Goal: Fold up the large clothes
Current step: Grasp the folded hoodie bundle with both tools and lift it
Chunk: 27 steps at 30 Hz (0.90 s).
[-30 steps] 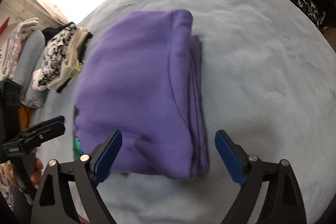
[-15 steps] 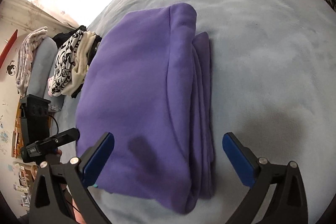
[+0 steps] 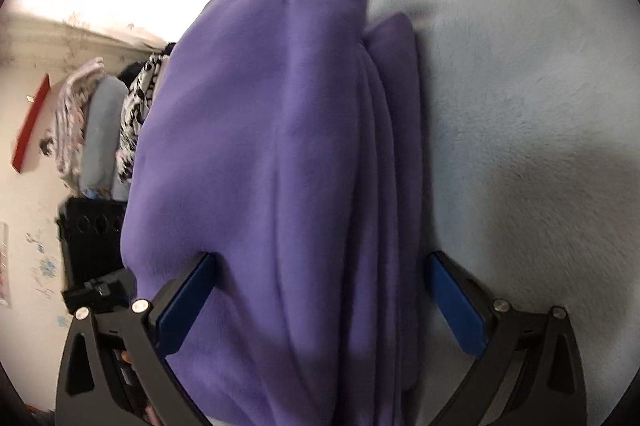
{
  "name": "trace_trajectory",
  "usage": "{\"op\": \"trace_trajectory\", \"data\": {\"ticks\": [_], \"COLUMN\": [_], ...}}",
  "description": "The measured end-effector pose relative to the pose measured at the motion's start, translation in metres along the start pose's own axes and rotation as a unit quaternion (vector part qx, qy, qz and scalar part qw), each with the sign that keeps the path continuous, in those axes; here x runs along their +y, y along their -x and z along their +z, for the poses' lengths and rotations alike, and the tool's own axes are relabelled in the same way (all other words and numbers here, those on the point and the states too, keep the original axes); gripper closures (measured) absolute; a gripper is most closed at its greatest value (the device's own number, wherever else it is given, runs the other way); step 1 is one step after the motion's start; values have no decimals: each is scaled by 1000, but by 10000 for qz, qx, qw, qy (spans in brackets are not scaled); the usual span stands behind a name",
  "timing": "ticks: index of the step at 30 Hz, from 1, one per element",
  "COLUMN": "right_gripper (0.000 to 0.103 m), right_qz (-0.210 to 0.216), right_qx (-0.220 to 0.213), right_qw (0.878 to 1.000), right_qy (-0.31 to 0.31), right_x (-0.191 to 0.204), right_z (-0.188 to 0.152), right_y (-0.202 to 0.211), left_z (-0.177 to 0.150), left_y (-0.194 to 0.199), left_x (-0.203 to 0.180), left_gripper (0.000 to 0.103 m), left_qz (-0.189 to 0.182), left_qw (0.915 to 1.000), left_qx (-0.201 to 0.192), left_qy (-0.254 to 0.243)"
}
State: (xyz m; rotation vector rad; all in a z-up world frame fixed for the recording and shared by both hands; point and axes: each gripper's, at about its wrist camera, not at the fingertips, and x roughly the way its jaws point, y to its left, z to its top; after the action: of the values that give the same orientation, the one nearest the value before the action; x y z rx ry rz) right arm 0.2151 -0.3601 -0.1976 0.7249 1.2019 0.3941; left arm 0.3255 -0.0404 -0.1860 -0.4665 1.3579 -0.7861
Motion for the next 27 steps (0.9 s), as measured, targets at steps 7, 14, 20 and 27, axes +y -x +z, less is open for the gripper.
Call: {"op": "trace_trajectory", "data": {"ticks": [7, 14, 20, 27], "right_gripper": [0, 29, 48, 58], "right_qz": [188, 340, 210, 161], "right_qx": [-82, -264, -510, -680], "right_qw": [9998, 9989, 9979, 9961], "right_qy": [-34, 174, 344, 542], "right_x": [-2, 9, 31, 65], "right_z": [-1, -7, -12, -25], "right_y": [-6, -1, 3, 5], "left_z": [1, -4, -8, -11], "left_y": [-4, 2, 8, 38], "left_x": [4, 12, -2, -16], "left_gripper": [0, 0, 0, 0], "left_qz": [-145, -145, 134, 404], "left_qw": [9999, 9998, 9995, 9967], "left_qx": [17, -104, -283, -676], "left_qy": [-65, -7, -11, -182]}}
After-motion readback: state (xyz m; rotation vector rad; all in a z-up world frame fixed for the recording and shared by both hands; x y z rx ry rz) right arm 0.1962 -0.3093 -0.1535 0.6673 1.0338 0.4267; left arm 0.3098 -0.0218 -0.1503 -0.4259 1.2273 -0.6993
